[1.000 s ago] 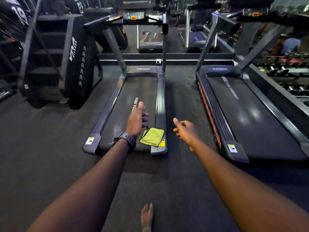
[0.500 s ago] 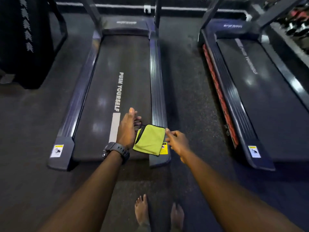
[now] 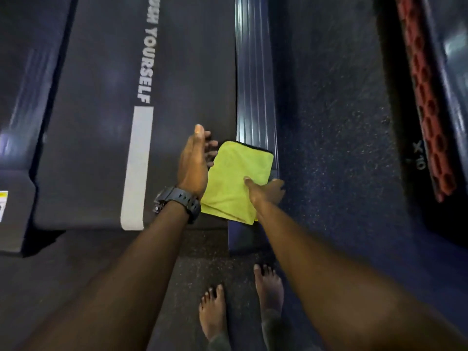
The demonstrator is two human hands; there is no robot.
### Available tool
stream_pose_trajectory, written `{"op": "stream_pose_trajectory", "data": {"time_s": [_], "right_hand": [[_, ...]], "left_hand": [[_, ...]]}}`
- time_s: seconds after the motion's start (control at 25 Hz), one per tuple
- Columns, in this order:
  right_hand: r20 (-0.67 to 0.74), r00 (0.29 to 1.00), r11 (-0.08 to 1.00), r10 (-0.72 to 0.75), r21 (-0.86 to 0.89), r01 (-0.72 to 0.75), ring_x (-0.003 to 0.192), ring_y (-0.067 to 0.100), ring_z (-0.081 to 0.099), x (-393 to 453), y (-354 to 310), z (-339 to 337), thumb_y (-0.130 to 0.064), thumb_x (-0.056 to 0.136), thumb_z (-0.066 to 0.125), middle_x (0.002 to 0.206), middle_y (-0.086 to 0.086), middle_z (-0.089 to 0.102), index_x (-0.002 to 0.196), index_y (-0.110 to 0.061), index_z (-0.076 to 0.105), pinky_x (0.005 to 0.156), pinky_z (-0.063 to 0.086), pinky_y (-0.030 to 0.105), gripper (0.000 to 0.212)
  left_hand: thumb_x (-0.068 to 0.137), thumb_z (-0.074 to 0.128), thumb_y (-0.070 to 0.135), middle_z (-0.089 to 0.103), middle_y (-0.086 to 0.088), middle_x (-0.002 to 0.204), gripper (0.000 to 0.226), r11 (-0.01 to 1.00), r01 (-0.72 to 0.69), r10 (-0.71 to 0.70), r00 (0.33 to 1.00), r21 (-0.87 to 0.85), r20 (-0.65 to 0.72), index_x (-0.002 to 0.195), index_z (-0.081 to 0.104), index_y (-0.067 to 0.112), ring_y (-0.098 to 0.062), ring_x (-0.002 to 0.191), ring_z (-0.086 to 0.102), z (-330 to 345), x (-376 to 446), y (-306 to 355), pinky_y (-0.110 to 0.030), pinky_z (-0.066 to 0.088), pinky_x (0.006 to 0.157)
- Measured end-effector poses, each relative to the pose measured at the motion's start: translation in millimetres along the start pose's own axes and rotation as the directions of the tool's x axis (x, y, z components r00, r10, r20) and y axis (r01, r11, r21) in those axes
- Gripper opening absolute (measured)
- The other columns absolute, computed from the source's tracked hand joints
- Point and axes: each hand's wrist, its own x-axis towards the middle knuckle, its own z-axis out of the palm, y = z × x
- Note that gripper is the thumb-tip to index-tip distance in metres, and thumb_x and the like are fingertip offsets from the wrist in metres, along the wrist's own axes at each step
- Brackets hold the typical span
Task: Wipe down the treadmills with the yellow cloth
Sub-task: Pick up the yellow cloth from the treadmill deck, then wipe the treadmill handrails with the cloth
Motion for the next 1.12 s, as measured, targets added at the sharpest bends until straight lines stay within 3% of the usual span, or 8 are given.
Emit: {"op": "stream_pose_trajectory", "data": {"time_s": [0.08, 0.2, 0.44, 0.52, 0.64, 0.8, 0.92, 1.12], "right_hand": [[0.008, 0.998, 0.998, 0.066, 0.0, -0.066, 0.115, 0.038, 0.059, 4, 1, 13, -0.038, 0.062, 0.091, 0.131, 0.016, 0.056, 0.129, -0.011, 0.045, 0.096, 0.052, 0.047, 0.086], [0.126, 0.991, 0.998, 0.049, 0.024, -0.053, 0.096, 0.032, 0.067, -3, -15, 9, -0.027, 0.066, 0.085, 0.109, 0.01, 0.07, 0.108, -0.011, 0.065, 0.085, 0.058, 0.043, 0.049], [0.425, 0.802, 0.907, -0.421, 0.178, 0.381, 0.105, 0.027, 0.063, -140, -177, -54, -0.016, 0.082, 0.062, 0.116, 0.004, 0.068, 0.117, -0.024, 0.059, 0.094, 0.052, 0.043, 0.035], [0.404, 0.703, 0.81, -0.585, 0.247, 0.532, 0.113, 0.024, 0.059, -201, -248, -82, -0.008, 0.089, 0.057, 0.129, 0.002, 0.059, 0.135, -0.024, 0.047, 0.1, 0.049, 0.041, 0.05], [0.414, 0.553, 0.691, -0.723, 0.424, 0.586, 0.094, 0.022, 0.063, -345, -382, -140, 0.004, 0.095, 0.053, 0.116, 0.012, 0.064, 0.124, -0.016, 0.054, 0.077, 0.056, 0.025, 0.035], [0.265, 0.439, 0.511, -0.858, 0.515, 0.688, 0.103, 0.026, 0.065, -515, -497, -192, -0.04, 0.079, 0.066, 0.117, 0.01, 0.068, 0.12, -0.013, 0.062, 0.093, 0.054, 0.041, 0.05], [0.125, 0.398, 0.405, -0.909, 0.495, 0.769, 0.099, 0.033, 0.069, -575, -550, -168, -0.063, 0.054, 0.059, 0.107, 0.01, 0.073, 0.111, -0.014, 0.066, 0.09, 0.055, 0.051, 0.075], [0.041, 0.43, 0.373, -0.902, 0.579, 0.725, 0.101, 0.035, 0.068, -701, -549, -131, -0.051, 0.066, 0.059, 0.108, 0.011, 0.073, 0.107, -0.01, 0.067, 0.092, 0.054, 0.051, 0.059]], "left_hand": [[0.08, 0.034, 0.067, 0.067, -0.007, 0.103, 0.057, 1.0, -0.013, 0.013, 1.0, 0.008, -0.018, 0.106, 0.06, 0.023, -0.018, 0.087, 0.062, -3, 7, -11, -0.027, 0.047, 0.067], [0.078, 0.036, 0.071, 0.069, -0.006, 0.103, 0.058, 1.0, -0.021, 0.021, 0.999, 0.016, -0.026, 0.103, 0.062, 0.025, -0.02, 0.09, 0.063, -9, 5, 0, -0.031, 0.048, 0.071], [0.083, 0.042, 0.068, 0.069, -0.002, 0.094, 0.052, 0.981, -0.18, 0.173, 0.981, -0.073, -0.09, 0.1, 0.061, 0.023, -0.018, 0.083, 0.061, -54, -33, 180, -0.027, 0.045, 0.067], [0.083, 0.049, 0.069, 0.068, -0.004, 0.093, 0.052, 0.959, -0.273, 0.264, 0.958, -0.078, -0.109, 0.101, 0.061, 0.021, -0.02, 0.083, 0.06, -82, -63, 270, -0.028, 0.046, 0.068], [0.071, 0.045, 0.074, 0.07, -0.002, 0.098, 0.061, 0.842, -0.537, 0.535, 0.817, 0.055, -0.217, 0.101, 0.063, 0.024, -0.021, 0.09, 0.063, -160, -132, 447, -0.038, 0.048, 0.081], [0.07, 0.04, 0.076, 0.067, 0.0, 0.091, 0.057, 0.72, -0.675, 0.687, 0.659, 0.159, -0.306, 0.09, 0.06, 0.026, -0.019, 0.083, 0.06, -259, -231, 618, -0.039, 0.043, 0.081], [0.067, 0.035, 0.081, 0.066, -0.002, 0.095, 0.063, 0.653, -0.725, 0.752, 0.586, 0.218, -0.302, 0.09, 0.058, 0.027, -0.019, 0.083, 0.061, -319, -280, 664, -0.043, 0.047, 0.089], [0.068, 0.028, 0.085, 0.066, 0.004, 0.098, 0.065, 0.622, -0.737, 0.783, 0.575, 0.263, -0.238, 0.091, 0.058, 0.032, -0.017, 0.084, 0.063, -415, -315, 670, -0.052, 0.047, 0.098]]}}
